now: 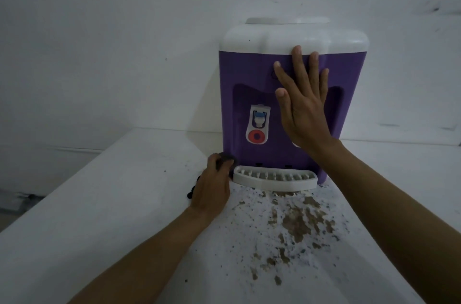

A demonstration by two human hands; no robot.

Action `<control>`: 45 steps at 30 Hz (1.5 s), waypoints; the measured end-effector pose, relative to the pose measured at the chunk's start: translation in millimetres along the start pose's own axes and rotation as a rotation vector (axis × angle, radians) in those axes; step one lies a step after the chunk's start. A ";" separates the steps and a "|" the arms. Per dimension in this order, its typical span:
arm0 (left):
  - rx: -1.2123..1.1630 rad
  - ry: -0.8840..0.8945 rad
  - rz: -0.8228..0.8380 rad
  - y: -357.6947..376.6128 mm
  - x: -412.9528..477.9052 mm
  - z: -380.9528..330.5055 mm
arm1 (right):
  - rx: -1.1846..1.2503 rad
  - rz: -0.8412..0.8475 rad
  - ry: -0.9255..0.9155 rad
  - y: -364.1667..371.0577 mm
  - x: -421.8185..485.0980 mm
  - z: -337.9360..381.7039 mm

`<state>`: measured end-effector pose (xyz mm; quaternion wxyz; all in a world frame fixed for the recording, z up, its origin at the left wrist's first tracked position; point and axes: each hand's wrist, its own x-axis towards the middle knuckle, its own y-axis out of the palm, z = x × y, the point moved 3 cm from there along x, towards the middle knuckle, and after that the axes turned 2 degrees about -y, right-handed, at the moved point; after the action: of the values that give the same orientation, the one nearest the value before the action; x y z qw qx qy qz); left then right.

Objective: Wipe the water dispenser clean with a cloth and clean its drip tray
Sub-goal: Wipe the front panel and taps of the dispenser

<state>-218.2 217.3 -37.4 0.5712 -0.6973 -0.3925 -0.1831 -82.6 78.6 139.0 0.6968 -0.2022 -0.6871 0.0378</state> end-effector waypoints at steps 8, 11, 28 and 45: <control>-0.443 -0.848 0.031 -13.2 19.7 -23.9 | 0.018 -0.027 0.011 3.7 -0.1 1.5; -0.606 -1.046 -0.056 -6.8 22.8 -23.5 | 0.017 -0.029 0.013 4.1 0.3 2.2; -0.531 -0.385 -0.671 -84.1 129.9 -70.3 | 0.015 -0.038 0.026 5.6 -0.7 2.9; -0.479 -0.087 -0.727 -103.3 175.5 -96.4 | -0.047 0.011 -0.023 2.7 -2.2 -3.6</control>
<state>-168.1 190.0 180.6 0.2750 -0.6336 -0.5824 -0.4286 -78.6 79.5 136.1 0.6837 -0.2221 -0.6946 0.0278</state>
